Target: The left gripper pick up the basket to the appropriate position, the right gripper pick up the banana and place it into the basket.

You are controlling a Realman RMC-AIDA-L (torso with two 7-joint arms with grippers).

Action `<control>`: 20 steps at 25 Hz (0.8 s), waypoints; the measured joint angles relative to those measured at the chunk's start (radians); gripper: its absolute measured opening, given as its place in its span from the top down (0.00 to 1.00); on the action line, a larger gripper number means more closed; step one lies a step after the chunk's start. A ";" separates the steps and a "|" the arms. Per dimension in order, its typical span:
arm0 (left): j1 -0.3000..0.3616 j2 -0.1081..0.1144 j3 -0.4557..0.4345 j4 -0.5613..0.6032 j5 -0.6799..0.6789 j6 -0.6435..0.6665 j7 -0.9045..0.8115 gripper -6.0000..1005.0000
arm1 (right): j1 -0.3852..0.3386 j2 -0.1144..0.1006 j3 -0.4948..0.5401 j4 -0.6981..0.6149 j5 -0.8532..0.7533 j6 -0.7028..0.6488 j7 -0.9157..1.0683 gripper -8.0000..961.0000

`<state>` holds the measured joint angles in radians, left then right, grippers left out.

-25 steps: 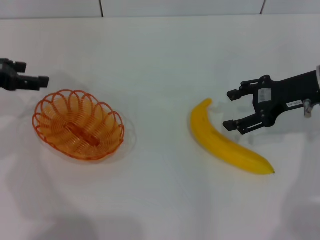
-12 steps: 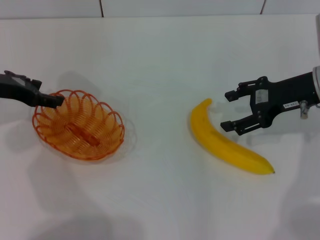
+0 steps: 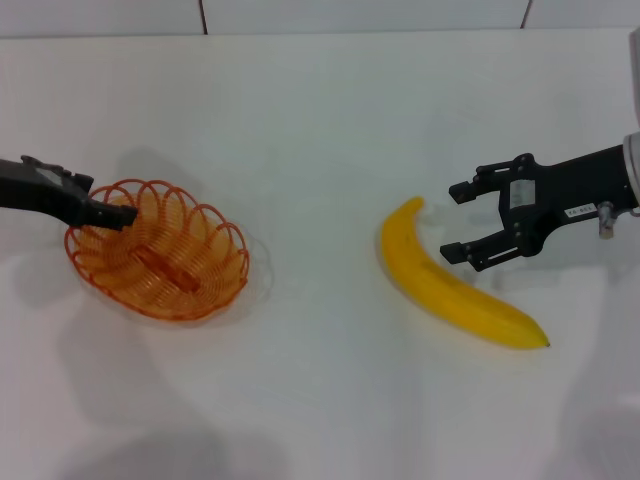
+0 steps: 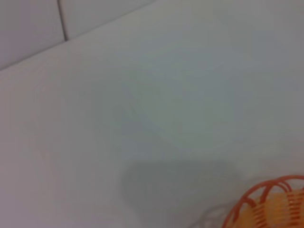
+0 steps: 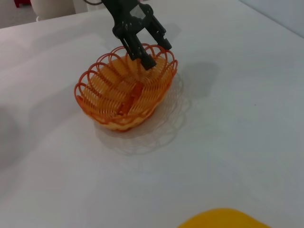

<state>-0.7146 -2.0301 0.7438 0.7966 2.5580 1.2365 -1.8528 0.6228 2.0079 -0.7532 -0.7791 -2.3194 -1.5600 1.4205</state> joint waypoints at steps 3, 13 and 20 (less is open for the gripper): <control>-0.001 0.000 0.002 -0.013 0.000 -0.003 0.003 0.16 | 0.000 0.000 0.000 0.000 0.000 0.000 0.000 0.09; -0.002 0.001 0.002 -0.018 0.002 -0.012 0.006 0.17 | 0.000 0.000 0.000 0.000 0.000 0.000 0.005 0.09; -0.002 0.001 0.001 -0.019 -0.001 -0.013 -0.001 0.33 | 0.000 0.000 0.000 0.000 0.000 0.000 0.007 0.09</control>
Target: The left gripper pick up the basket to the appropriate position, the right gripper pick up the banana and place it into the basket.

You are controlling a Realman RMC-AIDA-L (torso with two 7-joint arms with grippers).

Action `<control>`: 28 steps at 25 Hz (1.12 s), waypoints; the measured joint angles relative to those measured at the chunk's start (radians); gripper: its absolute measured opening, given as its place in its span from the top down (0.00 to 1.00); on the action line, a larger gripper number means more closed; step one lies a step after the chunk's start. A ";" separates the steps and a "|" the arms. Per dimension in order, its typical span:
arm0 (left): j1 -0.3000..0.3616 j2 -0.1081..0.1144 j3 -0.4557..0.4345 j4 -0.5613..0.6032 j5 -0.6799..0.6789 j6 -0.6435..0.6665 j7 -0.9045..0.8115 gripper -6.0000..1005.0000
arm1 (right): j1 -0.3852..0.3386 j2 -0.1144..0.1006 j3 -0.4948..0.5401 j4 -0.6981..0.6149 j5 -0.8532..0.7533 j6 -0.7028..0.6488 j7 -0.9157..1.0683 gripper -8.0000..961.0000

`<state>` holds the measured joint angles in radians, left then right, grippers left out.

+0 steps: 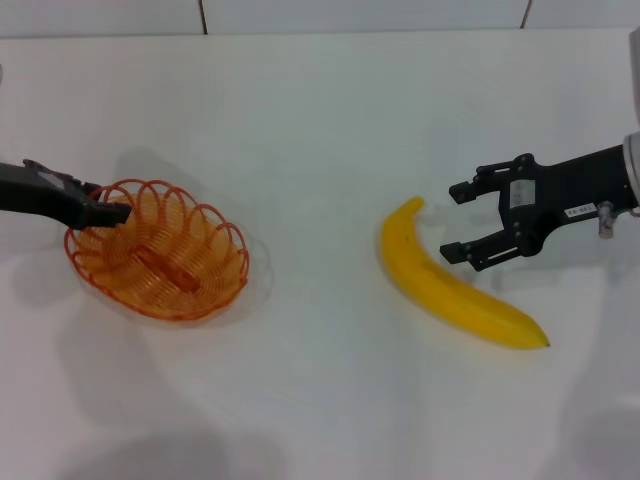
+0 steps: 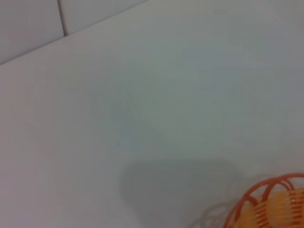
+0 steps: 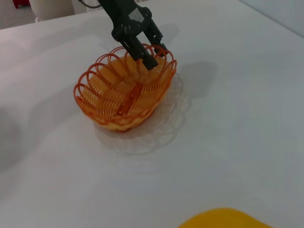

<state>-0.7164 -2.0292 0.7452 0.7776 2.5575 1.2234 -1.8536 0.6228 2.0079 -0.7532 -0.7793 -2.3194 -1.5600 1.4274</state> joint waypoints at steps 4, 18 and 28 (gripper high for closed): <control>0.000 0.000 0.000 0.000 0.001 -0.001 0.000 0.54 | 0.000 0.000 0.000 0.000 0.000 0.000 0.000 0.09; 0.003 0.002 -0.012 0.053 -0.016 0.066 0.001 0.86 | -0.006 0.000 0.000 0.000 0.000 0.000 0.001 0.09; 0.014 0.006 -0.015 0.109 -0.142 0.152 -0.023 0.90 | -0.006 0.000 0.000 0.000 0.000 0.000 0.001 0.09</control>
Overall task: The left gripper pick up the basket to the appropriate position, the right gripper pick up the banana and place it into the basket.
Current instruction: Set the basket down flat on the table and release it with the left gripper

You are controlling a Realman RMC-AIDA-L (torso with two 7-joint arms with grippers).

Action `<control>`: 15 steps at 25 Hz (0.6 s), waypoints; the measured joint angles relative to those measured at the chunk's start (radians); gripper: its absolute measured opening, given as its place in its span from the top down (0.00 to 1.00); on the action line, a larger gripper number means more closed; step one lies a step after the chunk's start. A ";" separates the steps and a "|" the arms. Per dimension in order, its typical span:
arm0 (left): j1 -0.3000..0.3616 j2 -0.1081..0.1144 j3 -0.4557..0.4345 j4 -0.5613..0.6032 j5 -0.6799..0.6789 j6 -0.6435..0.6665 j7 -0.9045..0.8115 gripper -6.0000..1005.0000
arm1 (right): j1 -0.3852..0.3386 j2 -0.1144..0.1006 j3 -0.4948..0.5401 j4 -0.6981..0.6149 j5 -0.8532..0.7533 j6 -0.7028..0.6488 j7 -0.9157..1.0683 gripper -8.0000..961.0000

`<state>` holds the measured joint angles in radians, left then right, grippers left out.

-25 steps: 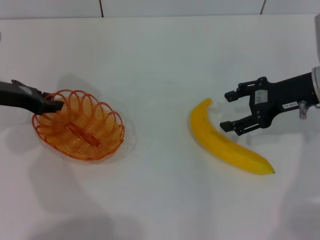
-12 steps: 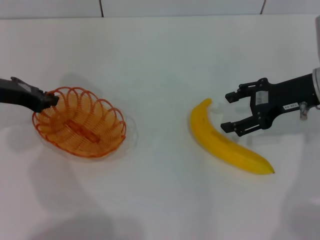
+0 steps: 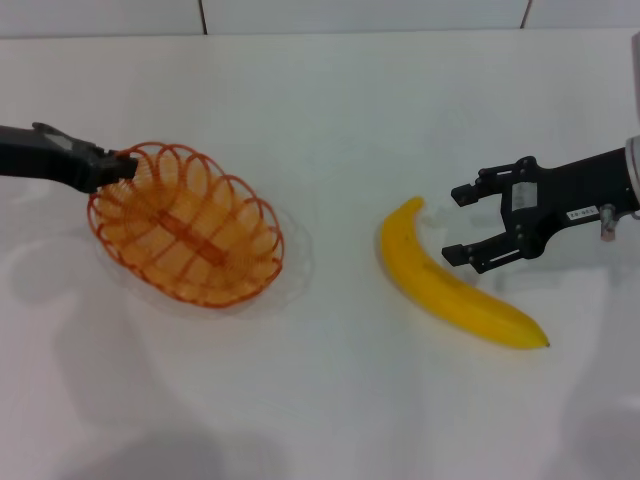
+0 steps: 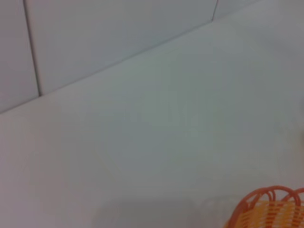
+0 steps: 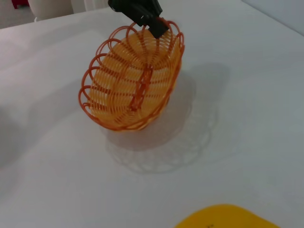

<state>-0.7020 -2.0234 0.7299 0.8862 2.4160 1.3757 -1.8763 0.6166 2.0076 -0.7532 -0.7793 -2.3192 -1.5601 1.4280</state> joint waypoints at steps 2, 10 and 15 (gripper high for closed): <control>-0.001 -0.003 -0.007 -0.006 -0.022 -0.005 -0.009 0.90 | 0.000 0.000 0.000 0.000 0.000 0.000 0.000 0.09; 0.001 -0.002 -0.076 -0.123 -0.125 -0.110 0.001 0.91 | 0.006 0.001 -0.024 0.002 -0.001 0.000 0.002 0.09; 0.004 -0.006 -0.092 -0.207 -0.135 -0.216 0.010 0.91 | 0.006 0.002 -0.026 0.002 -0.002 0.000 0.010 0.09</control>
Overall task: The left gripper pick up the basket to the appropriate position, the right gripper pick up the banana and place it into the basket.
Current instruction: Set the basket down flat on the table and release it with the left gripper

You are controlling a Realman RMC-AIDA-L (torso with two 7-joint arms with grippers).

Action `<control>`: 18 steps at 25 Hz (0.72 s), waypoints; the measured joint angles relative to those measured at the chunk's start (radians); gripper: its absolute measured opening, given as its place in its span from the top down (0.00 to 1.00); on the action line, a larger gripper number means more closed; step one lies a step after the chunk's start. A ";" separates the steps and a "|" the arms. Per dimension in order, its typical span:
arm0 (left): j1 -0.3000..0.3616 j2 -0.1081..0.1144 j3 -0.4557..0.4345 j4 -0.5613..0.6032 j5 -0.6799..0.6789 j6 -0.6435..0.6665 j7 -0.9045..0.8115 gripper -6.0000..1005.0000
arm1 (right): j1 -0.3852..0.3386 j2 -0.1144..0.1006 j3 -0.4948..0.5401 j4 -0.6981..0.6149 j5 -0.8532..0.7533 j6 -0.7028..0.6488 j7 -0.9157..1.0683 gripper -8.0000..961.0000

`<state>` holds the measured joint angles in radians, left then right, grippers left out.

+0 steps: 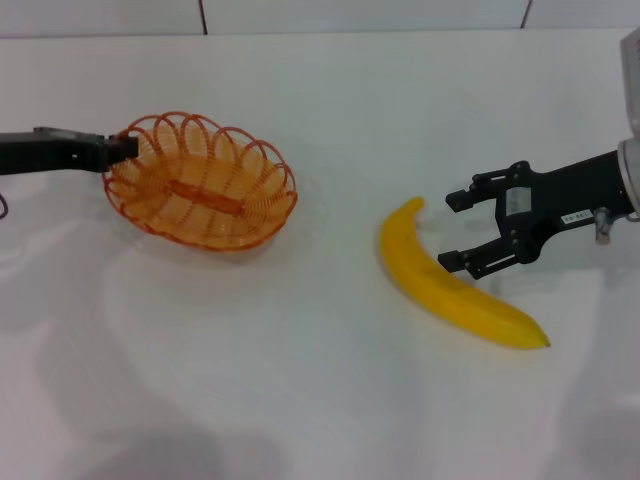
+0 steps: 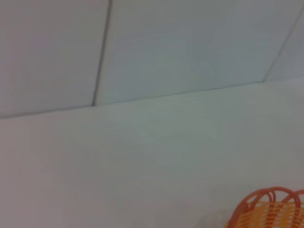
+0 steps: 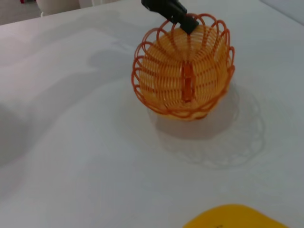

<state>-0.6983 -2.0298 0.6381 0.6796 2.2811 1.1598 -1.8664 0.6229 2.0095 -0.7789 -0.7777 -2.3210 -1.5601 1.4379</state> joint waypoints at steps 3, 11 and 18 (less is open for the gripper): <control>0.003 0.000 0.000 -0.019 -0.016 -0.020 0.006 0.91 | 0.000 0.000 -0.006 0.000 0.000 0.000 0.003 0.09; 0.007 0.001 0.000 -0.049 -0.049 -0.034 0.023 0.91 | 0.000 0.000 -0.013 0.000 0.000 0.000 0.004 0.09; -0.006 -0.001 0.000 -0.107 -0.083 -0.089 0.042 0.91 | 0.006 0.000 -0.015 0.000 0.000 0.000 0.004 0.09</control>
<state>-0.7040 -2.0305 0.6378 0.5728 2.1979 1.0712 -1.8244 0.6292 2.0094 -0.7941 -0.7776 -2.3208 -1.5601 1.4419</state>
